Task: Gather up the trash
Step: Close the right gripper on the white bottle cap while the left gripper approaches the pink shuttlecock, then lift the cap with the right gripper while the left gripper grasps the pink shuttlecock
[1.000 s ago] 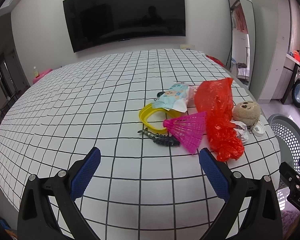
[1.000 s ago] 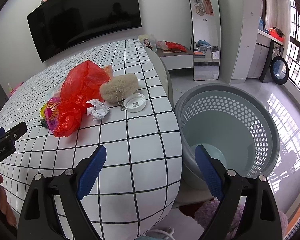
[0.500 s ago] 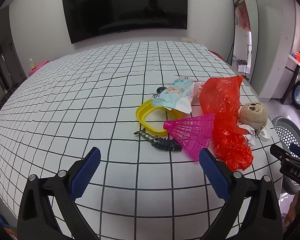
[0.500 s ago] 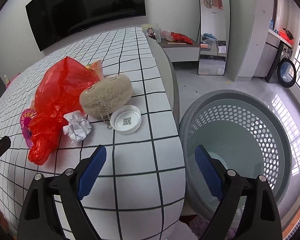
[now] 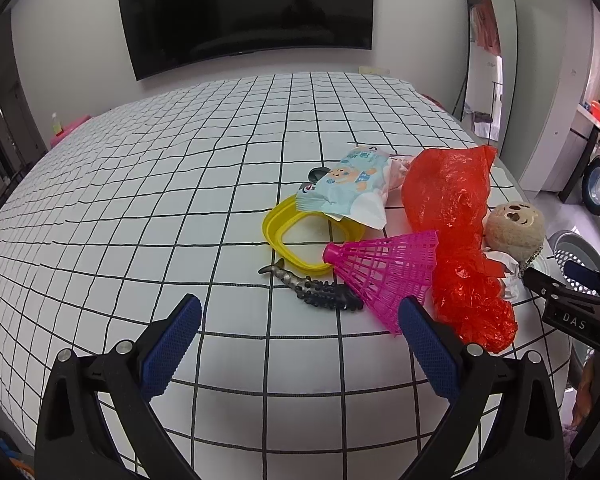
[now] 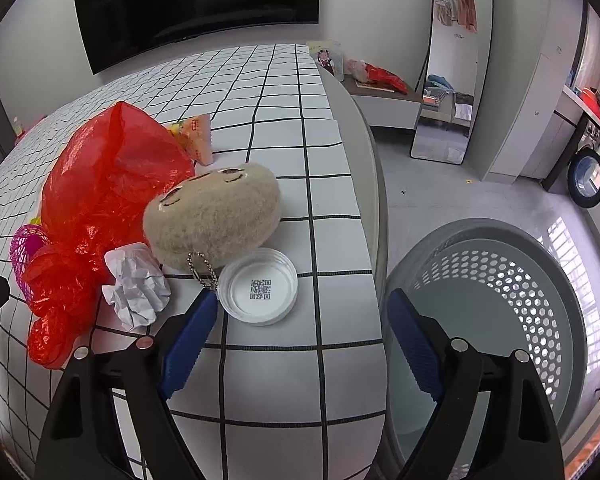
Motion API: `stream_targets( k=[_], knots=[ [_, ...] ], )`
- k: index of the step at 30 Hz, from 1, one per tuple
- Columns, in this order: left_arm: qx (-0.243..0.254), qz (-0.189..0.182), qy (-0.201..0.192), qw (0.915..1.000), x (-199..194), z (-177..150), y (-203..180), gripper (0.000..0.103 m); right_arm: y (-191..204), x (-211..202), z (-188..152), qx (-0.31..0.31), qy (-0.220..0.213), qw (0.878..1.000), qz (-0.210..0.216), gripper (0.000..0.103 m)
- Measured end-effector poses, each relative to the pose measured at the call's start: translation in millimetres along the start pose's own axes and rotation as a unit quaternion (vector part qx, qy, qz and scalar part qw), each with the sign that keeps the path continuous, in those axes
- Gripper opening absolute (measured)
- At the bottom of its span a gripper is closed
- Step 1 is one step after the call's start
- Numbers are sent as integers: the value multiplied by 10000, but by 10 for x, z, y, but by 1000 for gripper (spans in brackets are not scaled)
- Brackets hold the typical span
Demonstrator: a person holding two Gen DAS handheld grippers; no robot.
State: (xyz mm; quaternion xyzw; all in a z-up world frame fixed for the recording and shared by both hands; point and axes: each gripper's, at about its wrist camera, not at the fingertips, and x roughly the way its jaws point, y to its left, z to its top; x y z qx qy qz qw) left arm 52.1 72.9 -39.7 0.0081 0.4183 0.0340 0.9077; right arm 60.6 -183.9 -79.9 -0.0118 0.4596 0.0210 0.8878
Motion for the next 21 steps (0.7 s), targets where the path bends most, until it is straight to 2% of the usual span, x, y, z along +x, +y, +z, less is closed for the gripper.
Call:
stream_targets(
  k=[5, 7, 10, 11, 21],
  knots=[
    [13, 5, 17, 10000, 3, 0, -7, 97, -14, 3, 7, -98, -49, 9999, 91, 69],
    [10, 6, 15, 10000, 4, -1, -4, 97, 10, 3, 17, -168, -85, 9997, 129, 62],
    [10, 6, 0, 10000, -8, -1, -1, 97, 43, -10, 24, -259, -110, 9995, 174, 47],
    [10, 3, -7, 10000, -17, -3, -1, 97, 53, -20, 20, -278, -112, 9994, 174, 39],
    [3, -55, -34, 10000, -72, -46, -5, 97, 48, -207, -130, -144, -191, 9993, 292, 39]
  ],
)
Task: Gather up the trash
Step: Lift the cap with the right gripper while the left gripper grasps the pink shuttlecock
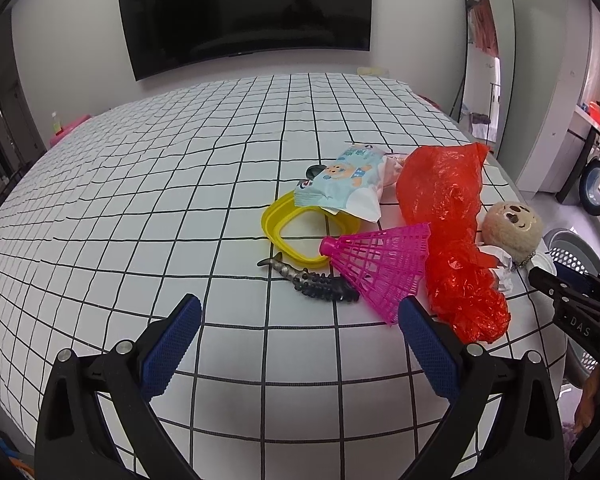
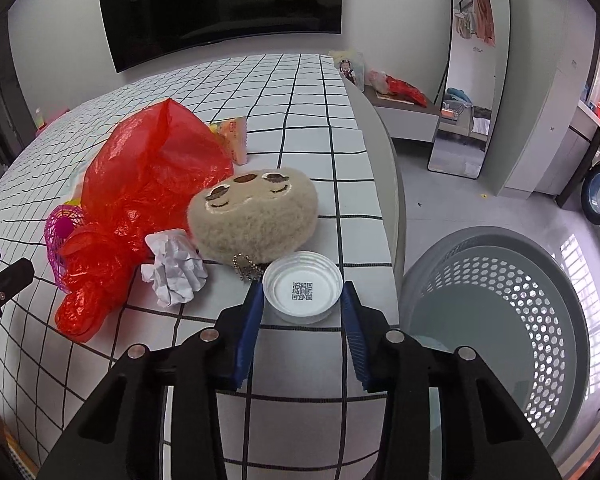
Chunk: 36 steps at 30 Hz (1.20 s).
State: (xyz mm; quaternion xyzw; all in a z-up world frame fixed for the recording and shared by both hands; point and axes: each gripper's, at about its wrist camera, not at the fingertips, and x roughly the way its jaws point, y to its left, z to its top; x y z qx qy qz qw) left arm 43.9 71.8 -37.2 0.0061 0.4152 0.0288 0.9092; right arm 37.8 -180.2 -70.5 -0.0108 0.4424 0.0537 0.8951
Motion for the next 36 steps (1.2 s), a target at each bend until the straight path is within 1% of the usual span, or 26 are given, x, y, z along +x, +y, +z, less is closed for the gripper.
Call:
stream_targets(
  k=[9, 12, 16, 21, 25, 28, 33, 34, 35, 36],
  knots=[
    [-12, -104, -32, 9999, -58, -79, -15, 97, -1, -268, -283, 242, -45, 9997, 82, 39],
    [-47, -86, -83, 9999, -50, -93, -23, 97, -5, -349, -365, 351, -68, 9993, 94, 39],
    [-58, -76, -118, 9999, -10, -70, -51, 97, 0, -404, -433, 433, -98, 9989, 151, 39],
    [-148, -171, -147, 9996, 35, -25, -140, 97, -23, -495, -498, 548, -144, 9981, 249, 39],
    [-132, -17, -180, 9998, 110, 32, -232, 97, -40, -528, -511, 602, -189, 9975, 318, 39],
    [-94, 141, -318, 9994, 152, 75, -297, 97, -57, -547, -527, 622, -212, 9973, 334, 39],
    [-53, 310, -422, 9986, 196, 131, -356, 96, -79, -511, -529, 661, -230, 9968, 377, 39],
    [-34, 343, -461, 9983, 197, 141, -365, 92, -85, -509, -531, 672, -232, 9967, 388, 39],
    [-13, 332, -482, 9983, 199, 145, -370, 87, -88, -508, -531, 680, -232, 9966, 400, 39],
    [4, 291, -452, 9986, 207, 147, -374, 74, -87, -508, -530, 684, -232, 9966, 404, 39]
  ],
)
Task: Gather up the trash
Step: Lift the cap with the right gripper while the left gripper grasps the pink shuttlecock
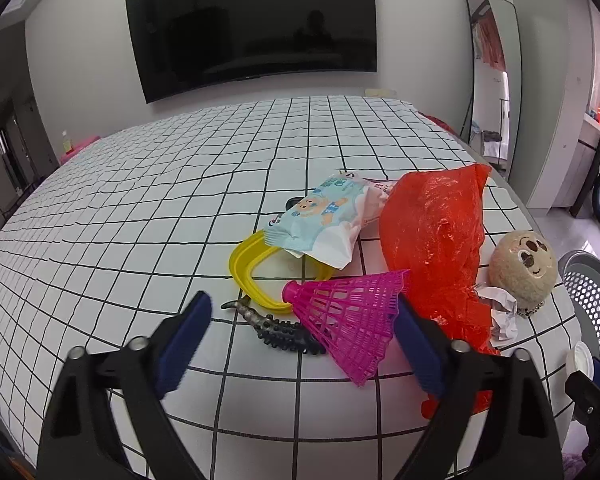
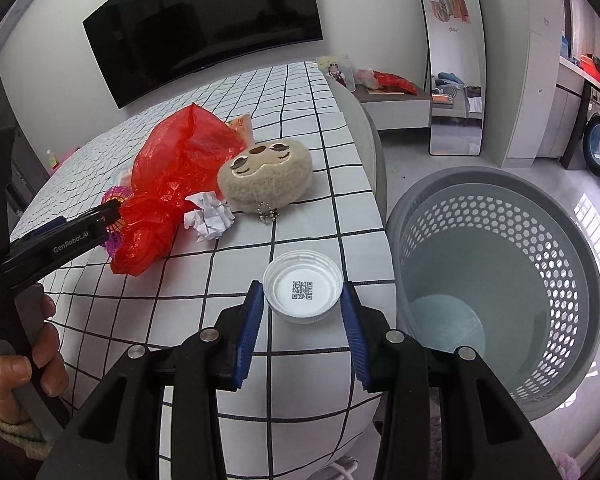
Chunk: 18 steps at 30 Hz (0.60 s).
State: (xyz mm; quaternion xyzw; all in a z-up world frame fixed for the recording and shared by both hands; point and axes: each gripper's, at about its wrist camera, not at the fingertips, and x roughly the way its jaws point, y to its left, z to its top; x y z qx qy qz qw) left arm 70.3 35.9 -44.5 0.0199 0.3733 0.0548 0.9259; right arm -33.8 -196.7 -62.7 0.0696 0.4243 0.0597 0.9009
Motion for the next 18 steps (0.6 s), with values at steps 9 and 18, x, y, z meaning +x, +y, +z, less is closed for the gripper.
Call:
stream_targets(
  k=[9, 18],
  knots=[
    [-155, -293, 228, 9992, 58, -41, 159, 5, 18, -20, -1, 9, -28, 10000, 15, 39],
    [-221, -431, -50, 9988, -264, 10, 350, 4, 33, -122, -26, 45, -110, 9999, 7, 39]
  ],
)
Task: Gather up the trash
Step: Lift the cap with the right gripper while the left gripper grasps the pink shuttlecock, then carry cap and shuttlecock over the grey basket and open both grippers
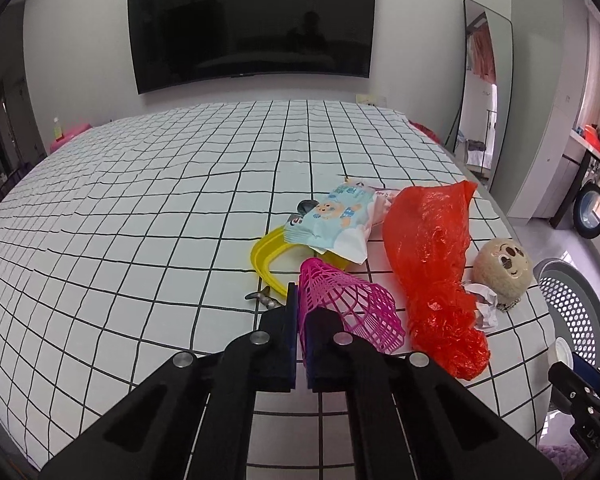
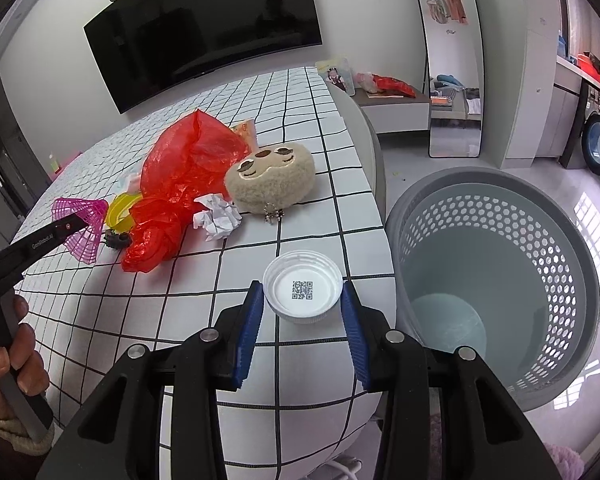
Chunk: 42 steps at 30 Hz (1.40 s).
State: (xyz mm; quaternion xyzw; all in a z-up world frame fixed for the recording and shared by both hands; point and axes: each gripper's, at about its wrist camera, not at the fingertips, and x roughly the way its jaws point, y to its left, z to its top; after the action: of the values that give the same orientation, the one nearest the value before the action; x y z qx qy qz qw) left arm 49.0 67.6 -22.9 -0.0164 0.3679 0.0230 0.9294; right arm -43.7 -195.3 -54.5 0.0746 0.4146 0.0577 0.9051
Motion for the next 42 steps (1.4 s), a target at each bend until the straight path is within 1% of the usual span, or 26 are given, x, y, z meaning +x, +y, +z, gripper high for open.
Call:
stream_targets(
  k=[5, 10, 14, 17, 21, 27, 31, 36, 40, 42],
  knots=[
    [176, -272, -181, 9993, -261, 37, -169, 4, -82, -163, -12, 103, -111, 9999, -45, 39],
    [538, -825, -318, 9946, -464, 81, -620, 4, -333, -396, -3, 319, -254, 9988, -275, 39],
    [916, -1351, -302, 9861, -536, 72, -1136, 4, -652, -576, 1, 589, -399, 9960, -534, 39],
    [1195, -1707, -182, 9779, -519, 23, -1538, 4, -941, -655, -33, 819, -417, 9929, -755, 39],
    [1528, -2008, 75, 9676, -429, -92, -2053, 4, -1308, -674, -97, 1073, -328, 9888, -985, 39],
    [1950, -2213, 481, 9543, -228, -320, -2635, 4, -1730, -592, -182, 1316, -137, 9840, -1192, 39],
    [2079, -2320, 687, 9478, -82, -389, -2841, 4, -1915, -503, -223, 1421, -24, 9828, -1179, 39],
    [2133, -2278, 760, 9470, 64, -396, -3053, 4, -2040, -423, -277, 1521, 62, 9826, -1064, 39],
    [2209, -2235, 799, 9460, 99, -420, -3127, 7, -2099, -340, -292, 1536, 164, 9828, -1015, 39],
    [2238, -2199, 812, 9460, 120, -422, -3135, 7, -2136, -358, -291, 1550, 147, 9827, -1005, 39]
  ],
)
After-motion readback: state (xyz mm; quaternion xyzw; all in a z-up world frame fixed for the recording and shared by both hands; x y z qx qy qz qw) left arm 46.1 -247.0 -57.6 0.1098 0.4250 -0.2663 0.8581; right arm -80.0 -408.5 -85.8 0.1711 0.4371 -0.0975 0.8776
